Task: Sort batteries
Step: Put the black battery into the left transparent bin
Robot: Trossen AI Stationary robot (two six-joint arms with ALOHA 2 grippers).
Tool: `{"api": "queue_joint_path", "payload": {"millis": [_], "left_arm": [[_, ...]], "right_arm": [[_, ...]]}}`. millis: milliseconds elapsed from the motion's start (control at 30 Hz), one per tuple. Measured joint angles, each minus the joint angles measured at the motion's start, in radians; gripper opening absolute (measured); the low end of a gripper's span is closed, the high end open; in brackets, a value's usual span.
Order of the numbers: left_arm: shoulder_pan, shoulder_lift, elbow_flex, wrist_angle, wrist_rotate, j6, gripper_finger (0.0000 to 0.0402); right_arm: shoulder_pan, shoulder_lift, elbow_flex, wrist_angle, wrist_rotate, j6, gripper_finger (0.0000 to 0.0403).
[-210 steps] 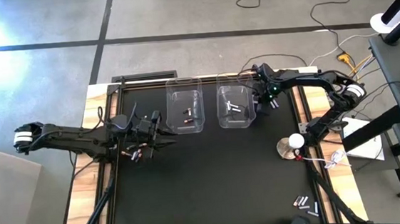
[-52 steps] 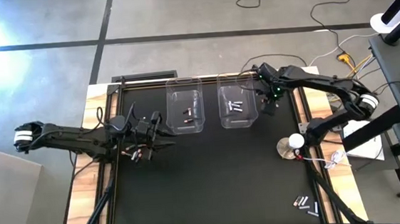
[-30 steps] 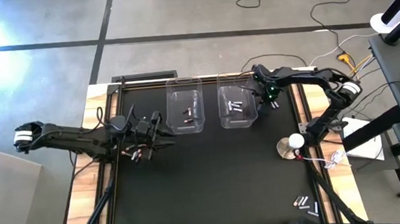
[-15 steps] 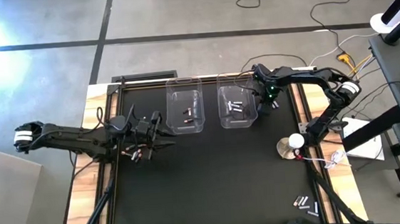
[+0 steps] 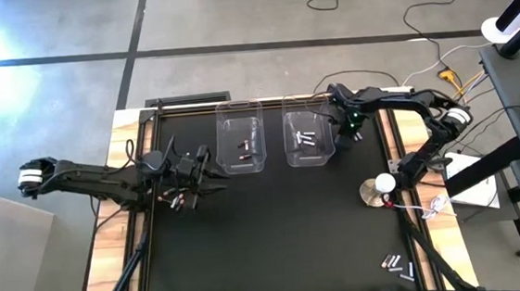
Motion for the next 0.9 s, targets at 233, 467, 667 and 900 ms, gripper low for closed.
{"api": "queue_joint_path", "payload": {"millis": [233, 467, 667, 900], "left_arm": [[-0.016, 0.0, 0.0, -0.006, 0.086, 0.052, 0.0111], [-0.037, 0.0, 0.0, -0.005, 0.084, 0.113, 0.0111], [-0.037, 0.021, 0.0, 0.008, 0.076, 0.135, 0.0111], [-0.036, 0.14, 0.0, 0.131, 0.011, 0.137, 0.0111]], "right_arm": [[0.0, -0.185, 0.004, -0.001, 0.011, 0.016, 0.0044], [0.048, -0.387, 0.005, -0.032, 0.015, 0.07, 0.0044], [0.193, -0.501, 0.005, 0.016, 0.018, 0.147, 0.0042], [0.436, -0.487, 0.005, 0.284, 0.011, 0.24, 0.0041]]}}
